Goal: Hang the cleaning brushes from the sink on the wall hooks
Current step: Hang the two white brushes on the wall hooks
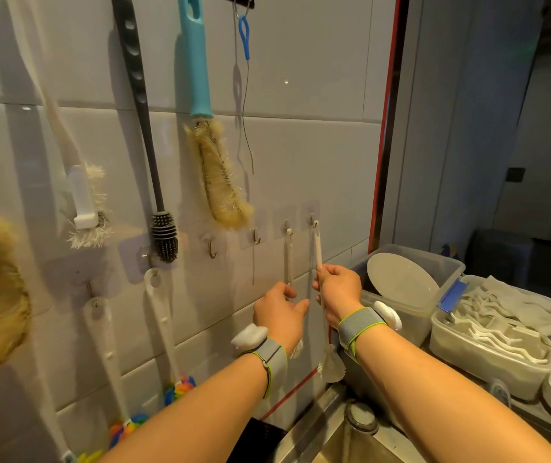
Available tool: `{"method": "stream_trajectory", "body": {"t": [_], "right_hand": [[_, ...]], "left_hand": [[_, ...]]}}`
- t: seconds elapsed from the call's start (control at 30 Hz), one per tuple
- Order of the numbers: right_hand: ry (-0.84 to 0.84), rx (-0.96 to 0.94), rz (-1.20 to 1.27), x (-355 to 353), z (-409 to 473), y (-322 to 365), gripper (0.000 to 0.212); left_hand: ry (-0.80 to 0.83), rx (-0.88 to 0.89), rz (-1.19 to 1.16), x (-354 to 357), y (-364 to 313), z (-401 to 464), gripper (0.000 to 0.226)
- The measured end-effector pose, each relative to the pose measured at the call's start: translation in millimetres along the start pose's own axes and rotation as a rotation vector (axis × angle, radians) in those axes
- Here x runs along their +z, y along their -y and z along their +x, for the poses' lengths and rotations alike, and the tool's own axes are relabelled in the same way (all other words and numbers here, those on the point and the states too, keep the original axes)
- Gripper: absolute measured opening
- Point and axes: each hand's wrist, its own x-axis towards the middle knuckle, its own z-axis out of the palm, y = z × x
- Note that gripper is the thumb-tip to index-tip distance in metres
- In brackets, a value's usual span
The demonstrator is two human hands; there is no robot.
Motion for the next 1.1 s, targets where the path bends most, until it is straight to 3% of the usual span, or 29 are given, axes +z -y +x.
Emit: {"method": "stream_trajectory", "body": {"t": [0.2,0.73,0.93,1.1], "right_hand": [[0.022,-0.060,0.065,0.6,-1.6,10.7,0.011],[0.111,0.038,-0.036,-6.9,-5.8,-5.7,0.016],[0.090,-0.124,-0.432,-31.9,-20.9,-15.0,0.026],[0.151,-0.333,-1.222,-58.1,-47.7,-30.4,0.061]], "left_hand": [[-0.032,-0.022,-0.007,-0.6,4.3,1.7,0.025],[0.015,0.041,0.065,-1.8,14.5,0.6,0.022],[0.196,0.260,0.334,-0.2,19.6,-9.4,0.034],[0.281,0.346,0.594,1.4,31.6,-22.7,0.042]]}}
